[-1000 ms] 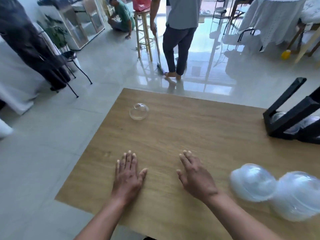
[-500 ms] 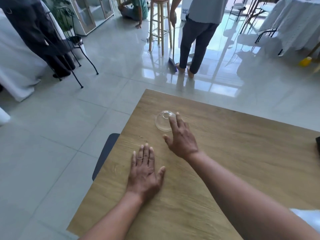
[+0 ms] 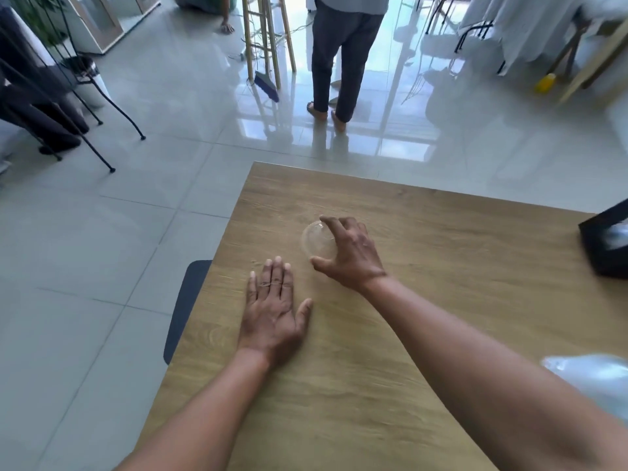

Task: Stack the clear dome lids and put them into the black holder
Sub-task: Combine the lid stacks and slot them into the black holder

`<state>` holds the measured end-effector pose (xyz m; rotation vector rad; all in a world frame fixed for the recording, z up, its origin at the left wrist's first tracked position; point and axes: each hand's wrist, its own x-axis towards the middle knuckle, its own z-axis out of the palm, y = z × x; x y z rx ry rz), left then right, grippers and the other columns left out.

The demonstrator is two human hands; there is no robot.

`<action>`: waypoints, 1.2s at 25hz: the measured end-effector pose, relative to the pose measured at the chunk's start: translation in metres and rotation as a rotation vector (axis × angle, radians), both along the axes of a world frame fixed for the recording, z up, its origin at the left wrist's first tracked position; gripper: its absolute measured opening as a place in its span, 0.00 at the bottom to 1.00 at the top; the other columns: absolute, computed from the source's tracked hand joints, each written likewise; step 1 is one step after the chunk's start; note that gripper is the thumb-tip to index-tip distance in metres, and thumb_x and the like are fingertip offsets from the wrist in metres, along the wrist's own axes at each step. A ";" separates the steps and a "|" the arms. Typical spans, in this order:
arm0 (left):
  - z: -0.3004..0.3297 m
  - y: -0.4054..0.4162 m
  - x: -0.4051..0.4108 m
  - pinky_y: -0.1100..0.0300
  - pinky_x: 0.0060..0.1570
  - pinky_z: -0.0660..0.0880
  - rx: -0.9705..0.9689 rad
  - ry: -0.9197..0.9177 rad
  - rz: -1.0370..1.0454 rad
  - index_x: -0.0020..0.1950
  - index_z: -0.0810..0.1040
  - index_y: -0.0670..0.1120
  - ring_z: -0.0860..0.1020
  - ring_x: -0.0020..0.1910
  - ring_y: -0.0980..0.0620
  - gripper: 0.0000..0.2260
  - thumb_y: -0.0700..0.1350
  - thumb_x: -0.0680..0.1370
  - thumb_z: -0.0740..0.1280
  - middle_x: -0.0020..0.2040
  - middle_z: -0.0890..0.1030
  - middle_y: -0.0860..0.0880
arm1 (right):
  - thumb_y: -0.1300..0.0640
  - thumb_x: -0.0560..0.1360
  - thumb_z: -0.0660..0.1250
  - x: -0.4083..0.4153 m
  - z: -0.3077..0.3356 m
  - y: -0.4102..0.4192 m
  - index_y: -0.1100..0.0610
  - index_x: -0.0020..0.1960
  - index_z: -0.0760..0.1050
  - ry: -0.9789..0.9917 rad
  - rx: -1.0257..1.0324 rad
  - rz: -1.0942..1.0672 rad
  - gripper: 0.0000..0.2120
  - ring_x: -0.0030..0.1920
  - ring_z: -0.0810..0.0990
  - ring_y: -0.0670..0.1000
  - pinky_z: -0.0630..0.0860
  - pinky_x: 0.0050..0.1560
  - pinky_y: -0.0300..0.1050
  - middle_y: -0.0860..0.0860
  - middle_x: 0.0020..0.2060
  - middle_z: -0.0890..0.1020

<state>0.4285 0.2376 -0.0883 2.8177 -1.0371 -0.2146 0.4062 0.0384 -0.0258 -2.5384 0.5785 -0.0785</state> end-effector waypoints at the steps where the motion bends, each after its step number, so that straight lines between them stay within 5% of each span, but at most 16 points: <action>1: -0.002 0.001 -0.001 0.43 0.80 0.40 -0.019 -0.005 0.005 0.83 0.47 0.43 0.38 0.82 0.48 0.36 0.64 0.82 0.45 0.83 0.44 0.44 | 0.41 0.67 0.76 -0.020 0.009 -0.002 0.47 0.76 0.66 -0.043 0.029 -0.035 0.40 0.67 0.71 0.58 0.74 0.63 0.56 0.54 0.67 0.74; 8: -0.015 -0.009 -0.020 0.43 0.80 0.43 -0.059 -0.014 0.024 0.82 0.52 0.42 0.43 0.82 0.47 0.37 0.65 0.81 0.40 0.83 0.47 0.44 | 0.46 0.67 0.79 -0.220 0.095 -0.055 0.50 0.75 0.69 -0.319 0.029 -0.317 0.39 0.65 0.73 0.49 0.70 0.64 0.41 0.50 0.64 0.77; 15: -0.007 -0.133 -0.202 0.48 0.80 0.39 -0.144 0.084 -0.285 0.82 0.56 0.45 0.44 0.83 0.46 0.32 0.59 0.82 0.50 0.83 0.49 0.43 | 0.48 0.68 0.80 -0.381 0.100 -0.108 0.53 0.76 0.68 -0.160 -0.050 -0.504 0.41 0.67 0.72 0.55 0.73 0.67 0.52 0.55 0.67 0.75; 21: 0.006 -0.188 -0.265 0.48 0.80 0.42 -0.171 0.177 -0.316 0.81 0.61 0.48 0.45 0.83 0.47 0.27 0.53 0.83 0.58 0.83 0.52 0.44 | 0.42 0.71 0.74 -0.418 0.058 -0.119 0.53 0.80 0.62 -0.007 -0.089 -0.386 0.43 0.71 0.69 0.56 0.67 0.72 0.49 0.56 0.73 0.71; 23: 0.019 -0.200 -0.271 0.51 0.80 0.44 -0.277 0.327 -0.244 0.78 0.68 0.48 0.51 0.82 0.48 0.22 0.50 0.84 0.60 0.82 0.58 0.45 | 0.40 0.73 0.73 -0.421 0.047 -0.118 0.51 0.82 0.55 0.017 -0.048 -0.347 0.45 0.77 0.64 0.57 0.64 0.74 0.49 0.57 0.79 0.64; 26: 0.053 -0.216 -0.278 0.56 0.69 0.68 -0.526 0.697 -0.064 0.63 0.82 0.57 0.75 0.70 0.55 0.15 0.58 0.83 0.60 0.65 0.81 0.57 | 0.39 0.73 0.72 -0.429 0.042 -0.119 0.51 0.83 0.49 -0.026 0.017 -0.314 0.49 0.81 0.57 0.55 0.61 0.77 0.48 0.56 0.82 0.57; 28: 0.075 -0.225 -0.285 0.61 0.58 0.75 -0.588 0.884 -0.078 0.56 0.83 0.62 0.80 0.59 0.63 0.15 0.66 0.80 0.61 0.55 0.85 0.63 | 0.38 0.74 0.71 -0.436 0.042 -0.116 0.53 0.83 0.49 -0.089 0.039 -0.323 0.48 0.82 0.55 0.53 0.60 0.79 0.47 0.55 0.82 0.56; 30: 0.084 -0.233 -0.290 0.60 0.58 0.77 -0.570 1.005 -0.114 0.58 0.84 0.60 0.81 0.57 0.63 0.18 0.68 0.77 0.64 0.55 0.86 0.61 | 0.36 0.75 0.67 -0.447 0.041 -0.104 0.54 0.82 0.54 -0.194 0.079 -0.390 0.44 0.81 0.57 0.49 0.60 0.78 0.44 0.53 0.80 0.60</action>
